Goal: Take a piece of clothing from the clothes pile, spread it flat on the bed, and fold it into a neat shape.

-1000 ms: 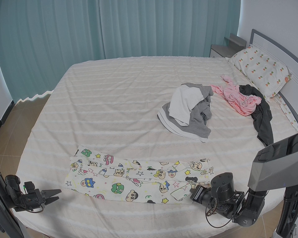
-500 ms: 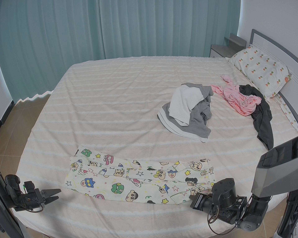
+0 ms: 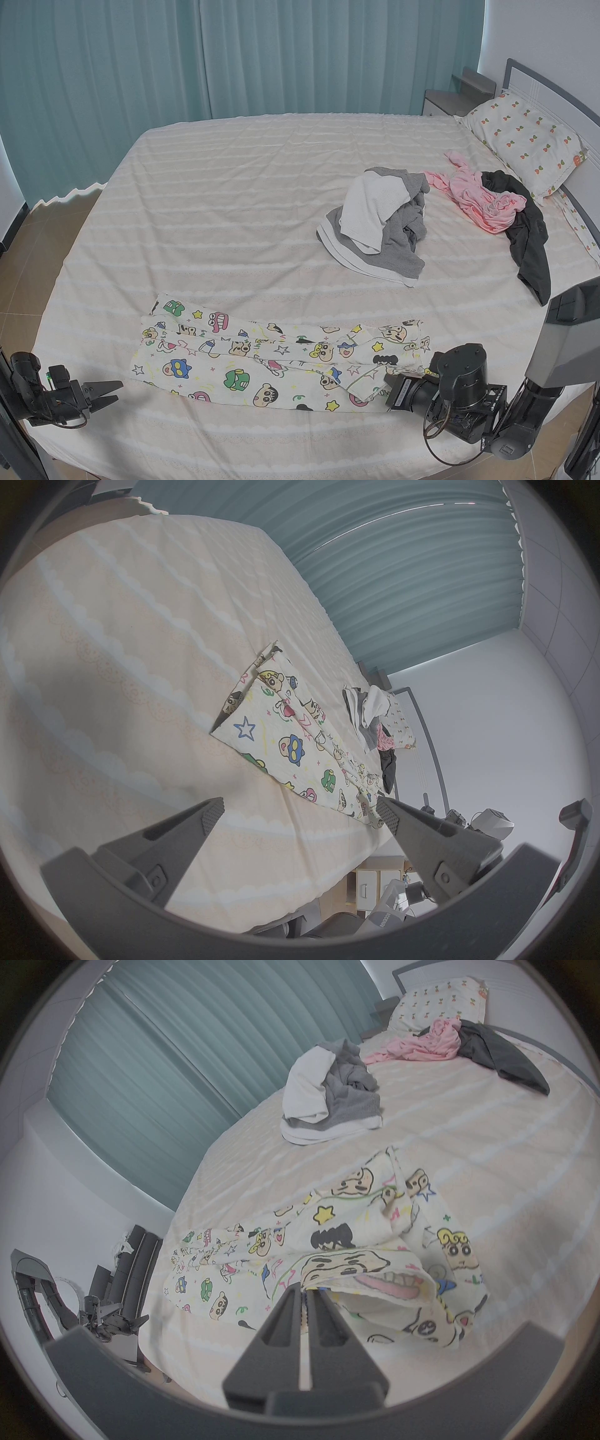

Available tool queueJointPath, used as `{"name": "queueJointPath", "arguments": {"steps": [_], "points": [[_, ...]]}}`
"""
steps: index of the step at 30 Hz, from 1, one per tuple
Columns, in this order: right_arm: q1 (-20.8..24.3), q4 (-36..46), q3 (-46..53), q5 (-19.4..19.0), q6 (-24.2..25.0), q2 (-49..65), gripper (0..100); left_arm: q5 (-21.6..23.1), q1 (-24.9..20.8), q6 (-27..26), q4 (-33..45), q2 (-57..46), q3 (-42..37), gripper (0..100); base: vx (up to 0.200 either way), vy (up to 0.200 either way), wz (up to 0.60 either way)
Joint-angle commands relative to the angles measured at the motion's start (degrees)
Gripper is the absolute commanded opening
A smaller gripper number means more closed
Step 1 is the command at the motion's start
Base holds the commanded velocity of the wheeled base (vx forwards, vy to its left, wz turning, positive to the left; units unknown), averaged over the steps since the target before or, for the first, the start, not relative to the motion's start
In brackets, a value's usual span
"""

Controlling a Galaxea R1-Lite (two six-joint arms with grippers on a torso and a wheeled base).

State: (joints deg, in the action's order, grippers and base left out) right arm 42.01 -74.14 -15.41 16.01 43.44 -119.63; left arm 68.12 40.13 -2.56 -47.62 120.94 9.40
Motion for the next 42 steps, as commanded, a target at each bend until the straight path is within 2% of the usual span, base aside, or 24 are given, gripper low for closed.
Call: {"name": "queueJointPath", "arguments": {"steps": [1, 5, 8, 12, 16, 21, 27, 28, 34, 42], "points": [[-0.52, 1.28, -1.38, 0.17, -1.25, 2.29, 0, -0.01, 0.12, 0.01, -0.02, 0.08, 0.09, 100, 0.0, 0.0, 0.0], [-0.26, 2.16, -1.55, 1.57, -2.57, 3.7, 0, -0.01, 0.03, 0.01, -0.02, 0.08, 0.09, 100, 0.0, 0.0, 0.0], [-0.35, 2.34, -1.38, 1.92, -5.29, 5.19, 0, -0.01, 0.12, 0.01, -0.02, 0.08, 0.18, 100, 0.0, 0.0, 0.0], [0.88, 4.27, 0.73, 2.01, -5.91, 5.1, 0, -0.01, 0.12, 0.01, -0.02, 0.17, 0.44, 100, 0.0, 0.0, 0.0], [2.82, 4.45, 3.81, 1.84, -4.76, 2.73, 0, -0.01, 0.12, 0.01, -0.02, 0.35, 0.44, 100, 0.0, 0.0, 0.0], [4.92, 4.27, 4.51, 1.84, -0.98, 0.62, 0, -0.01, 0.12, 0.01, -0.02, 0.43, 0.53, 100, 0.0, 0.0, 0.0], [4.4, 4.18, 3.02, 0.69, 0.33, -3.86, 0, -0.01, 0.12, 0.01, -0.02, 0.43, 0.53, 100, 0.0, 0.0, 0.0], [4.4, 4.18, 2.84, 0.34, 0.69, -4.48, 100, -0.01, 0.12, 0.01, -0.02, 0.43, 0.53, 100, 0.0, 0.0, 0.0], [4.4, 4.01, 3.54, -0.19, 1.3, -2.63, 100, -0.01, 0.12, 0.01, -0.02, 0.52, 0.62, 100, 0.0, 0.0, 0.0], [2.2, 3.65, 7.24, -0.63, 1.65, 9.32, 100, -0.01, 0.21, 0.01, -0.02, 0.52, 0.62, 100, 0.0, 0.0, 0.0]]}}
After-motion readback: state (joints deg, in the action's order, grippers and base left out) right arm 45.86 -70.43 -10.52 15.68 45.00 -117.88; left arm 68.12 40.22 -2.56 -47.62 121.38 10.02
